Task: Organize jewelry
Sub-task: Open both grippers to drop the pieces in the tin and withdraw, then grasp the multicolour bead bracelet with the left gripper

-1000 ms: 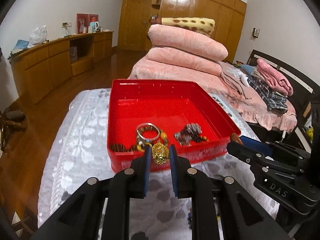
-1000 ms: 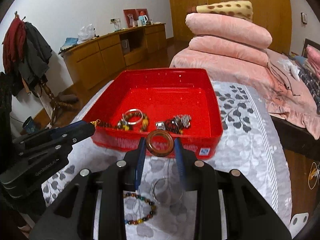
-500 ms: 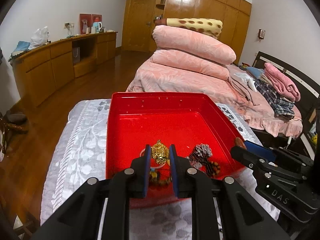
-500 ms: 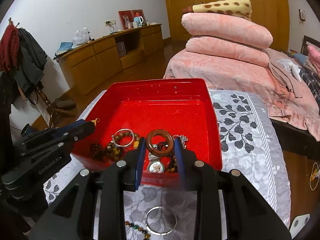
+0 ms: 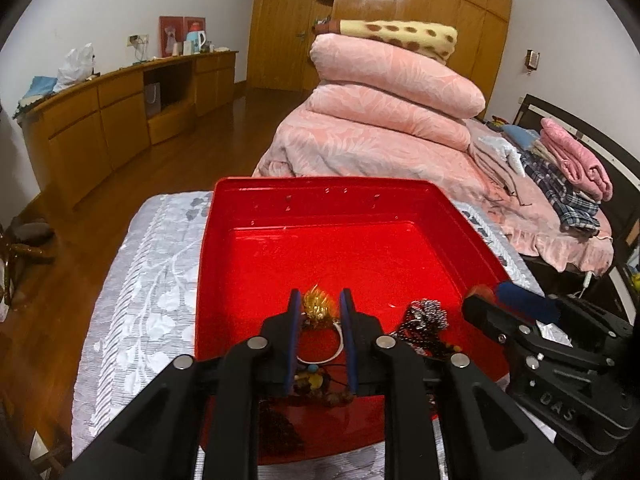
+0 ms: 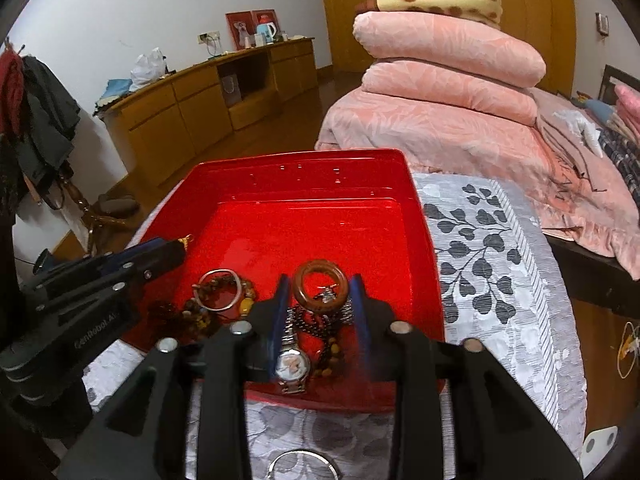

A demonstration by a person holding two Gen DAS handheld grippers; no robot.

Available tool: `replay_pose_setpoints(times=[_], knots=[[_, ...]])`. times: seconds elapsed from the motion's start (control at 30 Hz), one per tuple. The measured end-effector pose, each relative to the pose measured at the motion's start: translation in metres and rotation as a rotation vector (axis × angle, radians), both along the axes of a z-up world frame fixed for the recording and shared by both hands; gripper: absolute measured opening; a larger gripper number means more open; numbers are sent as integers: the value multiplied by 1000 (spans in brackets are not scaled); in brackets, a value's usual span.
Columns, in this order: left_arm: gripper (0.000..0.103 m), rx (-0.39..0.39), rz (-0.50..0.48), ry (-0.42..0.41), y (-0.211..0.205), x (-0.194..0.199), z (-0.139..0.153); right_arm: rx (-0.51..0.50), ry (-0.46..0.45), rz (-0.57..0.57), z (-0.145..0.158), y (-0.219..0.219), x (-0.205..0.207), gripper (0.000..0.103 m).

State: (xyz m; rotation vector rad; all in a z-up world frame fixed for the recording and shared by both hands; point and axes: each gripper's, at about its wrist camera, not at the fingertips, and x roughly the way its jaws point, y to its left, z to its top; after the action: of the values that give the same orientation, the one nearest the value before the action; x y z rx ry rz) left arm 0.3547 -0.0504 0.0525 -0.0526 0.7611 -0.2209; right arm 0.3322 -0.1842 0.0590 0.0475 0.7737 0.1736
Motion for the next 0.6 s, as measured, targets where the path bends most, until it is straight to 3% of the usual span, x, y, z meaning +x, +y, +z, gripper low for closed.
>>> replay_pose_setpoints(times=[0.2,0.3,0.6], knots=[[51,-9,8,-24,5,-10,8,12,-39,-1,9,-3,-10,49],[61,-10,19,-49,11,-22,15,8,-69,-6,17,-6,-22,57],[77,-13,34,-89,30,-76,17,31,-100,-13,16,-25,-76,71]])
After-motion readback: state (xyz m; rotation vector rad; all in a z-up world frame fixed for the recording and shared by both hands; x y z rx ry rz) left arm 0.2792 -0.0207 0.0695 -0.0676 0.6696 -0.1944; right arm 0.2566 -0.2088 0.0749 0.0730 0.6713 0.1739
